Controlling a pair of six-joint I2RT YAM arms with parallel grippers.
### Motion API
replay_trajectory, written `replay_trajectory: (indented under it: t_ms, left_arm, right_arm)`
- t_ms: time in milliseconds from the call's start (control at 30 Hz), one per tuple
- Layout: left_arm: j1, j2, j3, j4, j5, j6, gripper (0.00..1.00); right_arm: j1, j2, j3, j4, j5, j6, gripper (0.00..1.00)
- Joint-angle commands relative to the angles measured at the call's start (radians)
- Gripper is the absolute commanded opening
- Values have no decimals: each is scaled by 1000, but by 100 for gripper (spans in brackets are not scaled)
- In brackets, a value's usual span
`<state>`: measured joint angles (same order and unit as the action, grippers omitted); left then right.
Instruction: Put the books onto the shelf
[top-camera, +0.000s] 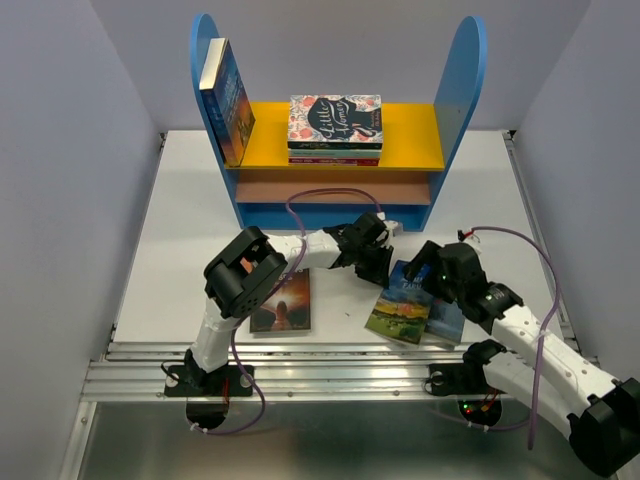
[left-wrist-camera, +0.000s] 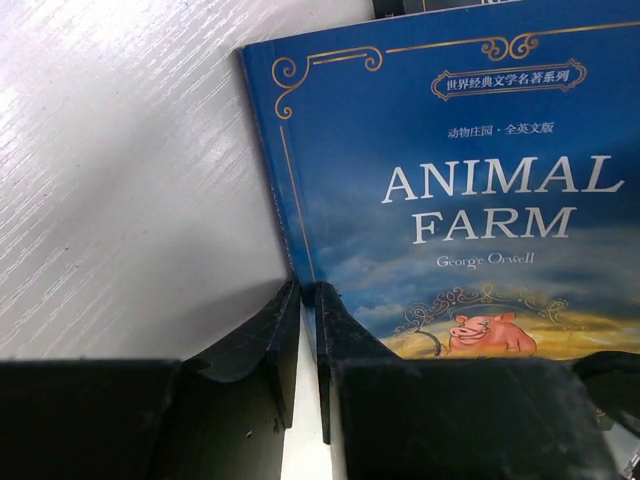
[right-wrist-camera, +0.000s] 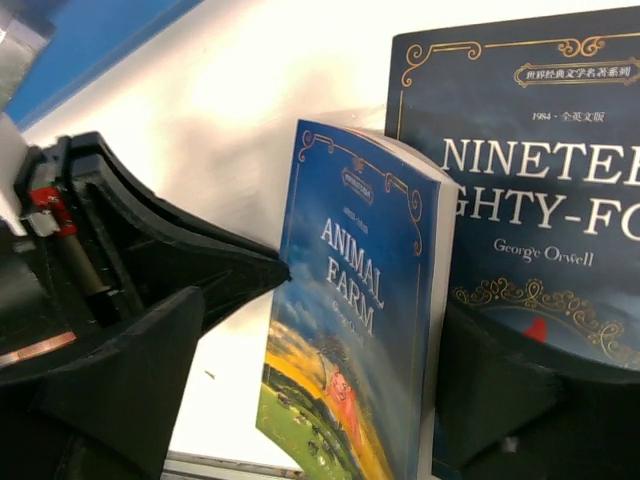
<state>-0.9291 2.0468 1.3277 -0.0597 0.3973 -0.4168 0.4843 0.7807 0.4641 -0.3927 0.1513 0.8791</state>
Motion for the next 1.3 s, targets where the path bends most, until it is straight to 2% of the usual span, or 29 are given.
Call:
replay_trajectory:
  t_ms: [0,67,100,167,200,233,267,533,600,700,733,767,833,867,900,1133,1267]
  left_arm:
    - [-19,29,50,-41,-40,18,21]
    - [-17,35,67,-55,-49,19,21]
    - [-19,36,70,-57,-49,19,21]
    - [-17,36,76,-57,-46,19,21]
    - [-17,35,77,-57,-48,19,21]
    - [-16,32,77,-57,-52,16,21]
    - [-16,29,79,-55,-52,13,21]
    - [16,-120,50,-31,-92,-4,20]
    - [26,-166,41,-26,-113,-7,23]
    - [49,-287,19,-31,-150,-14,36]
    - [55,-310,12,-32,-156,-17,44]
    - [65,-339,-4,-32,-169,-19,60]
    - [73,-417,-24,-25,-190,-14,75]
    - [79,-442,-39,-26,-213,-7,93]
    - [84,-465,-45,-28,-221,-2,98]
    - [162,-707,-125,20,-201,7,99]
    - [282,-824,-292,184,44,-43,99]
  right_arm:
    - [4,41,50,117,-67,-28,80]
    - [4,57,51,114,-68,-35,67]
    - [4,57,56,111,-68,-40,52]
    - [4,52,59,107,-67,-55,38]
    - [4,48,64,101,-56,-64,17]
    - [4,43,67,98,-50,-71,5]
    - [4,40,70,89,-42,-77,1]
    - [4,-17,132,97,-65,-160,1]
    - [4,-34,151,101,-67,-187,1]
    - [4,-70,186,107,-53,-213,1]
    - [4,-78,197,109,-47,-221,1]
    - [4,-95,206,107,-42,-229,1]
    - [4,-112,231,110,-19,-246,1]
    - [4,-126,237,118,-12,-252,1]
    - [4,-133,240,124,-3,-264,1]
    - [4,-172,283,204,-59,-319,1]
    - [4,-167,306,253,-123,-321,1]
